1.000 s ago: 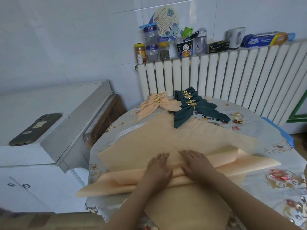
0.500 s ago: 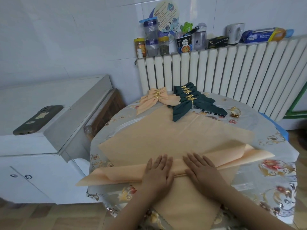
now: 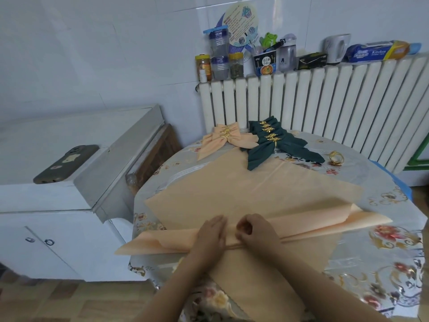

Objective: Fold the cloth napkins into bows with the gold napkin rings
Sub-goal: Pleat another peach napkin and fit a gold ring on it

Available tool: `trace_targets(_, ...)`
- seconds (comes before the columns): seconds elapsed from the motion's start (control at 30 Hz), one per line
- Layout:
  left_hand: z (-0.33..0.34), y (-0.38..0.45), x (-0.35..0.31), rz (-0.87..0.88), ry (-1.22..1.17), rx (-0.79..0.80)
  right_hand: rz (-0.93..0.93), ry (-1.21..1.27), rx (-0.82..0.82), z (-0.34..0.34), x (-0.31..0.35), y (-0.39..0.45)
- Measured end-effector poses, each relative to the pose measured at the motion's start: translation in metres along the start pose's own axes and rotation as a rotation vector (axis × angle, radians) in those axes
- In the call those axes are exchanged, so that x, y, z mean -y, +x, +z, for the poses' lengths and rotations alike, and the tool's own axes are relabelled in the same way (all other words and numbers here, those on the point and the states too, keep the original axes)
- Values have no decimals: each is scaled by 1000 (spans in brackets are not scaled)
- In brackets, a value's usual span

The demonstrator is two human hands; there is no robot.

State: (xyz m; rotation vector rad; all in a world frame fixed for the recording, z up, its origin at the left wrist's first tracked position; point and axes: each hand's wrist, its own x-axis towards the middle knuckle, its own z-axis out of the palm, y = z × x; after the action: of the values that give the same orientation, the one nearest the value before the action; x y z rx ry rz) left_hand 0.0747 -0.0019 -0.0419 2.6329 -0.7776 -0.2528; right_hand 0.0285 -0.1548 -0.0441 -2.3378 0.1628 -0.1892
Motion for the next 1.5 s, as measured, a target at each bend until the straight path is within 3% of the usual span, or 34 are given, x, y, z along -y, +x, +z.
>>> trace_targets(0.13, -18, -3, 31, -112, 98, 5, 37, -48, 60, 0, 6, 2)
trace_targets(0.37, -45, 11, 33, -166, -7, 110, 49, -152, 168, 0, 17, 5)
trace_targets(0.57, -54, 17, 21, -210, 211, 186, 46, -222, 220, -1, 16, 7)
trace_targets(0.83, -43, 1, -1, -102, 206, 12, 59, -207, 261, 0, 14, 11)
trace_targets(1.0, -59, -9, -11, -130, -221, 293, 29, -170, 362, -10, 11, 9)
trace_targets(1.1, -64, -10, -19, -106, -141, 393, 21, -91, 323, -18, 5, 1)
trace_targets(1.23, -60, -11, -11, 129, -46, 336, -7, -137, 295, -15, 4, -9)
trace_targets(1.4, -38, -14, -2, 249, -13, 70, -57, -181, 324, -18, 9, -7)
trace_targets(1.5, -22, -17, -3, 291, -15, 60, -39, -192, 275, -31, 6, 0)
